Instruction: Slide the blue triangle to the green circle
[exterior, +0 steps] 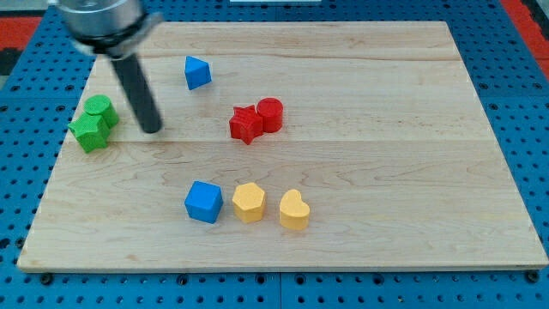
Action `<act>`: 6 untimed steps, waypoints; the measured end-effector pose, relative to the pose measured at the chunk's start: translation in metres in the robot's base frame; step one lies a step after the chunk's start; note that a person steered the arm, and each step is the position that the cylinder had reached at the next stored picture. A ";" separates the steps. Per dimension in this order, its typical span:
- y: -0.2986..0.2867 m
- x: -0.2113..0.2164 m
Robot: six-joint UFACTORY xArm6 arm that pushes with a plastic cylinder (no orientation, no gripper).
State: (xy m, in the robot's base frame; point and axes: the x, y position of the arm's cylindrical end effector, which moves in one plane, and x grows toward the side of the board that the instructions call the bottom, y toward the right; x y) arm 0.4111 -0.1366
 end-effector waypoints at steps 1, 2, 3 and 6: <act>0.092 -0.050; 0.132 -0.092; 0.129 -0.124; 0.034 -0.109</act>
